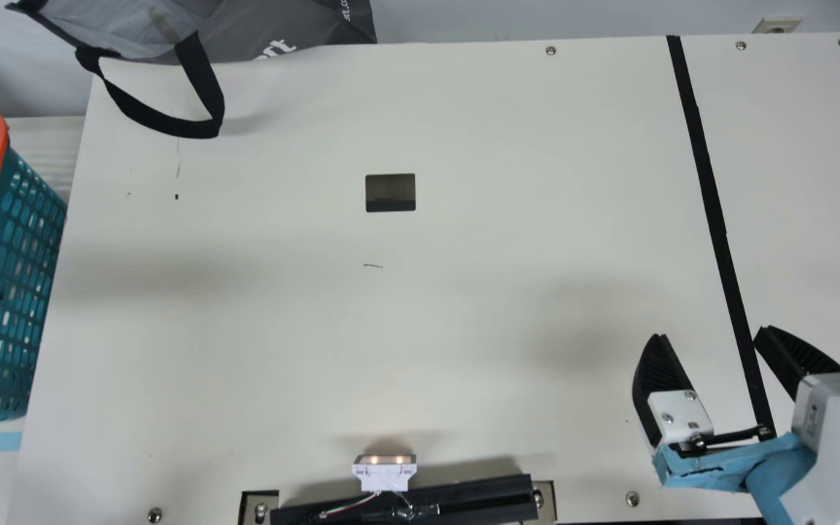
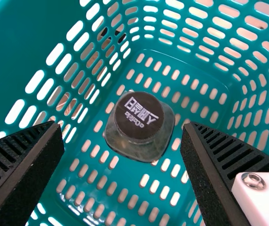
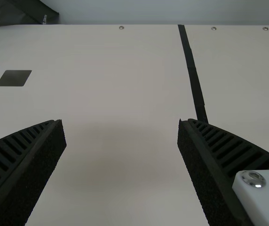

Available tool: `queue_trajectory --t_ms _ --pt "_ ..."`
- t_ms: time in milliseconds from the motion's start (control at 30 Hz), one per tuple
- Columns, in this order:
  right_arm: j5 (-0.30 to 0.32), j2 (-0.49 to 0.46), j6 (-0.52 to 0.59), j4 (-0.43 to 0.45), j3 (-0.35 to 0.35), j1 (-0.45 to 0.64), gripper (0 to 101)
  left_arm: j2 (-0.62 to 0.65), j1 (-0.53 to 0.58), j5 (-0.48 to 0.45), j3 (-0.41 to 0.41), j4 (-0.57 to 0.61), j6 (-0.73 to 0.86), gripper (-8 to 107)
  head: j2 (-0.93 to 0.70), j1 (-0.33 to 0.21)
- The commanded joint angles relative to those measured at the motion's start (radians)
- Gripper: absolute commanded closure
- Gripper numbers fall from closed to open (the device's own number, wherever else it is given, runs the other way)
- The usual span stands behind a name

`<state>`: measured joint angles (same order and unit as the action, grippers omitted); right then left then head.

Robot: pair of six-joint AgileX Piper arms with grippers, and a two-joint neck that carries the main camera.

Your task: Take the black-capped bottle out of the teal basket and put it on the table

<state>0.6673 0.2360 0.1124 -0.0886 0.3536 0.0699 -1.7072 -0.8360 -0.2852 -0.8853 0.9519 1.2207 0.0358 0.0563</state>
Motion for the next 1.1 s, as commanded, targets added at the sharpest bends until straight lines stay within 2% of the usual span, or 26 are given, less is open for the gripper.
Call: queue_trajectory --t_ms 0,300,1067 --pt "0.0 0.0 0.0 0.0 0.0 0.0 10 -0.005 -0.001 -0.001 -0.005 -0.001 0.0 -8 -0.008 -0.009" --pt "0.0 0.0 0.0 -0.002 0.0 0.0 10 -0.021 -0.007 -0.005 -0.022 0.014 0.013 -8 -0.008 -0.009" --pt "0.0 0.0 0.0 -0.002 0.0 0.0 10 -0.103 -0.016 0.003 -0.067 0.187 0.169 -8 -0.008 -0.009"
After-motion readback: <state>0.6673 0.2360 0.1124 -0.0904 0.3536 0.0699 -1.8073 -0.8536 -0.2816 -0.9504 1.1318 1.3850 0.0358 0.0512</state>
